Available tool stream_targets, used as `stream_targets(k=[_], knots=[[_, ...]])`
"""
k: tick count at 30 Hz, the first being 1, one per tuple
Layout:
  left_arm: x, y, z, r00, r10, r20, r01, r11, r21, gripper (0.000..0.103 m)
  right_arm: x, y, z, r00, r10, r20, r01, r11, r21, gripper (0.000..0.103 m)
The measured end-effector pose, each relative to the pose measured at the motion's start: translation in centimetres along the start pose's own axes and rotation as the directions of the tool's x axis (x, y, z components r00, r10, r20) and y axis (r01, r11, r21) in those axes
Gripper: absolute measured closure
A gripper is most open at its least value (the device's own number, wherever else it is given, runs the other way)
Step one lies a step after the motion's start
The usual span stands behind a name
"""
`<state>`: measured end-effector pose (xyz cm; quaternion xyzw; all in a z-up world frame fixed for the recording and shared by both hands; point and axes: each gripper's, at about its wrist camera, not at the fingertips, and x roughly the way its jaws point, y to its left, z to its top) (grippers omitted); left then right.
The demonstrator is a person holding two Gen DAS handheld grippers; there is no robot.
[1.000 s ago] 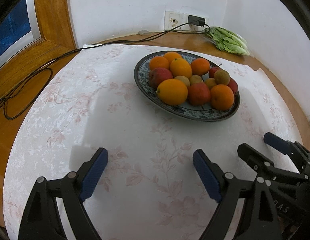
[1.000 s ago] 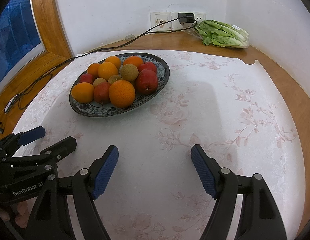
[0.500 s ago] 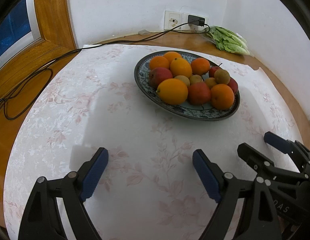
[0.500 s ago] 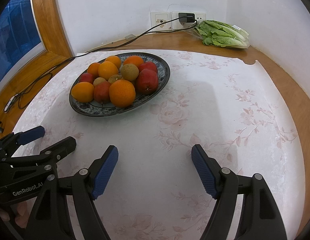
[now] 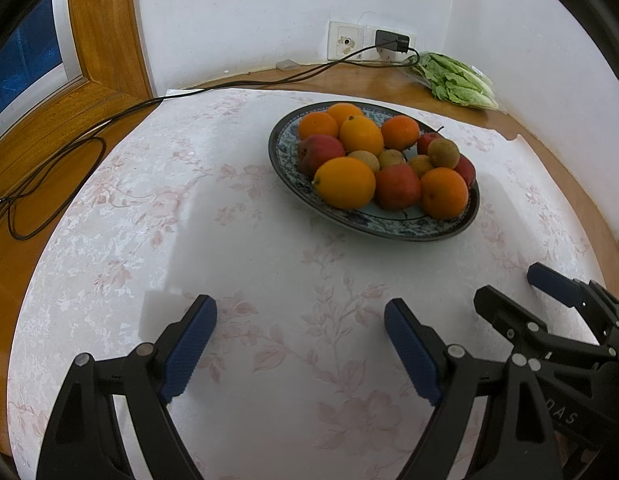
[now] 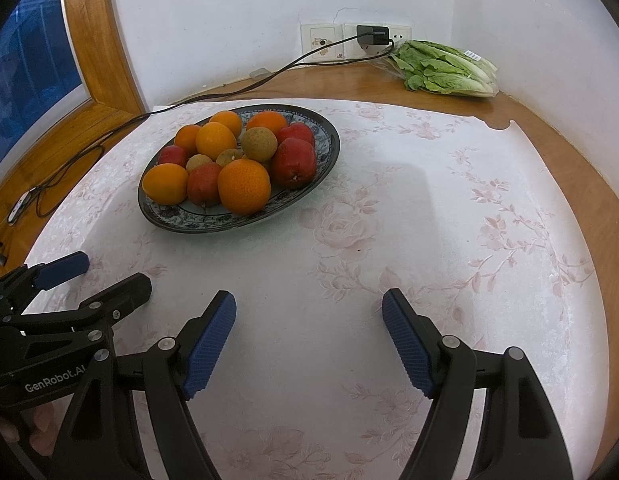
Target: Organize fruits
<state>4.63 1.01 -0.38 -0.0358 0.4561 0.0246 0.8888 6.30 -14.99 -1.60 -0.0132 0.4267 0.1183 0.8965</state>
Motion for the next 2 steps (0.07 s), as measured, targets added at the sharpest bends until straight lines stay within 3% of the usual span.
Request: stream_targets(k=[2], knots=[[0.07, 0.04, -0.1, 1.0, 0.002, 0.0, -0.002, 1.0, -0.001, 0.014, 0.0, 0.01, 0.01, 1.0, 0.0, 0.0, 0.0, 1.0, 0.0, 0.025]])
